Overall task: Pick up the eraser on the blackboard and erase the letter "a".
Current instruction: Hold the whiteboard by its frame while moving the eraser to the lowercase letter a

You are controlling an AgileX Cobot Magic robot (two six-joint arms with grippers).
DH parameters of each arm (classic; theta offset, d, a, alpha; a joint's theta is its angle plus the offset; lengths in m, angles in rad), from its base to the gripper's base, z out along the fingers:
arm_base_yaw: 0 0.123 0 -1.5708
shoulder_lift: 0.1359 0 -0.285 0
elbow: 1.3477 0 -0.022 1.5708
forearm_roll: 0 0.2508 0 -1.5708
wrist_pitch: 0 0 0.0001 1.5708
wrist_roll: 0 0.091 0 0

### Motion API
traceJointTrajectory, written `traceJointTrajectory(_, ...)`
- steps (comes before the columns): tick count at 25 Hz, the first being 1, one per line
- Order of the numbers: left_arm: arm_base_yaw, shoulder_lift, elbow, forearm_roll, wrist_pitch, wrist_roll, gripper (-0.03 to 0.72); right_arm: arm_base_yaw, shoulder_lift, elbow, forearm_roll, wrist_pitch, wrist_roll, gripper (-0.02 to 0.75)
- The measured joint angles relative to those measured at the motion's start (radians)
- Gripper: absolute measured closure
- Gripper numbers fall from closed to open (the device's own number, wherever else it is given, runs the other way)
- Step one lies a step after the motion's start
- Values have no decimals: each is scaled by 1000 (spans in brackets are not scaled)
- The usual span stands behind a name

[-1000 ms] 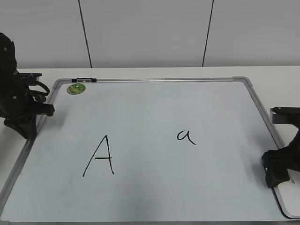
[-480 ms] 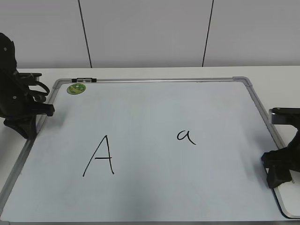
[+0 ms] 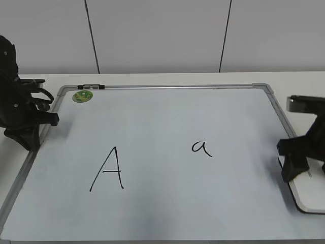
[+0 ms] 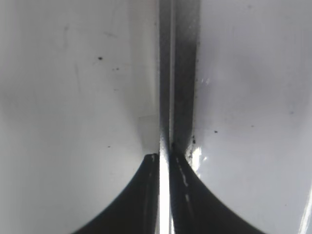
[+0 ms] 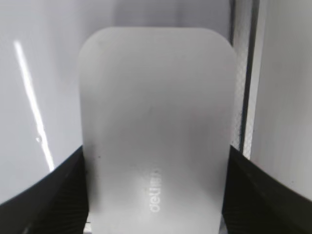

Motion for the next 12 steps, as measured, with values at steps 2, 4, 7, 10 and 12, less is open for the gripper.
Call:
traceJointTrajectory(2,0,0,0,0,0,0,648,1,15,-94,5,66,-4,211)
traceJointTrajectory(4,0,0,0,0,0,0,648,11,53,-163,7,114,-4,211)
traceJointTrajectory(7,0,0,0,0,2,0,648,52,139,-295,7,206,-6,211)
traceJointTrajectory(10,0,0,0,0,2,0,648,111,229,-421,5,267,-6,211)
traceJointTrajectory(12,0,0,0,0,2,0,648,145,279,-503,1,290,-6,211)
